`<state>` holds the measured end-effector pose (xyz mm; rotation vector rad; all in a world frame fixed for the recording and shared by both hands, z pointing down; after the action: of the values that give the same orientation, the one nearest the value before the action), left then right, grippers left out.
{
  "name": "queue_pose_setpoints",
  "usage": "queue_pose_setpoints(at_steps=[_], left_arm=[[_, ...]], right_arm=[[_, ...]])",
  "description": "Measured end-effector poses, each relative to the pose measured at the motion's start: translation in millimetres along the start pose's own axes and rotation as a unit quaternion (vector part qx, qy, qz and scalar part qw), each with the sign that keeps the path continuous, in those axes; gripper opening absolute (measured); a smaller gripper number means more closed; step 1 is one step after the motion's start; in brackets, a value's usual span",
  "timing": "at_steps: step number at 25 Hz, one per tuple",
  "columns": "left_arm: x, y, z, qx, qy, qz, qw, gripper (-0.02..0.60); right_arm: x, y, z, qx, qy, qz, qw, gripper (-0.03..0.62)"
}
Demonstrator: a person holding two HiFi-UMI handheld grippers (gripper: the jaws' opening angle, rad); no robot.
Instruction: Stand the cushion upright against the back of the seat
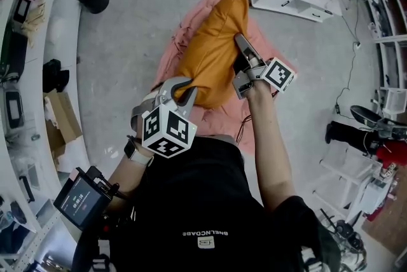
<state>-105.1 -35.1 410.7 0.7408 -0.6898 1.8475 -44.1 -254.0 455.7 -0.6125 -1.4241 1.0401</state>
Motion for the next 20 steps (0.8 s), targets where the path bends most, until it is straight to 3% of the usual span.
queue_pose_setpoints(at_steps=[4, 9, 20], left_arm=[[-3.3, 0.1, -13.3, -0.002, -0.009, 0.003, 1.0, 0.06], [5.7, -4.0, -1.4, 0.012, -0.009, -0.014, 0.9998, 0.06], [25.6, -13.3, 38.2, 0.056, 0.006, -0.033, 0.9979, 0.063]], right_arm=[[0.1, 15.6, 4.8, -0.035, -0.003, 0.004, 0.999, 0.012], [5.9, -3.7, 2.5, -0.022, 0.011, 0.007, 1.0, 0.013], [15.2, -40.7, -5.8, 0.069, 0.027, 0.003, 0.997, 0.026]])
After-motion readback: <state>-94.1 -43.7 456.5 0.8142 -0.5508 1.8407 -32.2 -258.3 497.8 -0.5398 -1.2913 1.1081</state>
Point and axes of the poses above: the fingertips, and each gripper's own axes: z forward along the fingers, y to its left, x out of its underside, the point moved 5 cm from there along -z, backward along the fingers, and after that the axes turned 3 degrees about x, right-handed, at the moved point
